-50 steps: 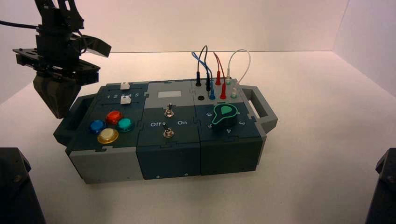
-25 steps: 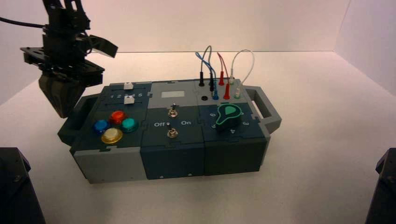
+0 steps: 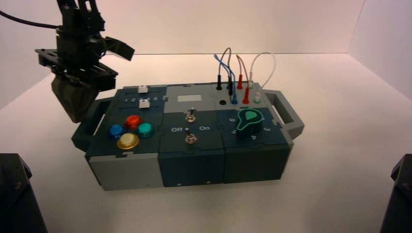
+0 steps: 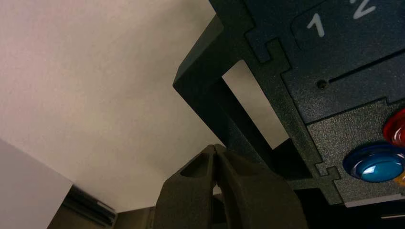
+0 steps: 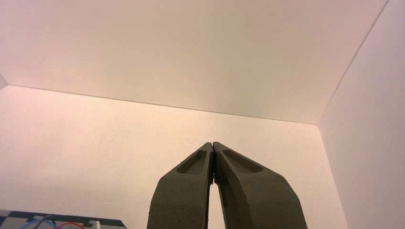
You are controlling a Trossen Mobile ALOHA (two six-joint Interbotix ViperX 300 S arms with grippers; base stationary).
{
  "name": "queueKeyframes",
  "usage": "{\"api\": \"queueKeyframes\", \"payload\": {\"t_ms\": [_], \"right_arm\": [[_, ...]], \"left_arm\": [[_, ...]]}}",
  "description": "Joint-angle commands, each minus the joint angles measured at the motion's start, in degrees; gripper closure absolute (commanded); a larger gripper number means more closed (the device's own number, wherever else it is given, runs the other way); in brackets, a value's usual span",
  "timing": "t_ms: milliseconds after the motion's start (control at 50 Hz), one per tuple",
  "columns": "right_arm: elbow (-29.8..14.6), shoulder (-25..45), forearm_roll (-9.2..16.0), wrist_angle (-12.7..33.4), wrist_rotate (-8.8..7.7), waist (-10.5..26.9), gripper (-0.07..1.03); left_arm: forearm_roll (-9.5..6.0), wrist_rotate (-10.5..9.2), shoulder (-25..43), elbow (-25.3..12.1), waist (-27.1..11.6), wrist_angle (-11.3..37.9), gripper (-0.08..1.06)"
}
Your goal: Move the box to the right.
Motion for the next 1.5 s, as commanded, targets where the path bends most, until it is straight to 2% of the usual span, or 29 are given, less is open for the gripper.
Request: {"api": "queueKeyframes", "payload": {"t_ms": [20,340,720,1500], "right_arm": [[-2.02,0.18,0.09,-0.09,0.18,-0.35,0.99],[-2.02,0.18,0.09,0.09,0.26,-0.35,0.99],[-2.02,0.18,0.09,0.18,0.26,-0.35,0.99],[-1.85,0.18,0.09,0.62,0.35,-0.97,0.99]], "left_arm": [[-2.20,0.35,-0.53,-2.46,-2.90,-1.05,1.01],[-5.45,0.44,1.49,-5.89,-6.86,-0.79,1.01],[-7.38,0.53,6.06,-7.82,-13.45,-0.79,1.01],[-11.43,0.70,8.96,-15.82,-22.24,0.97,1.01]]}}
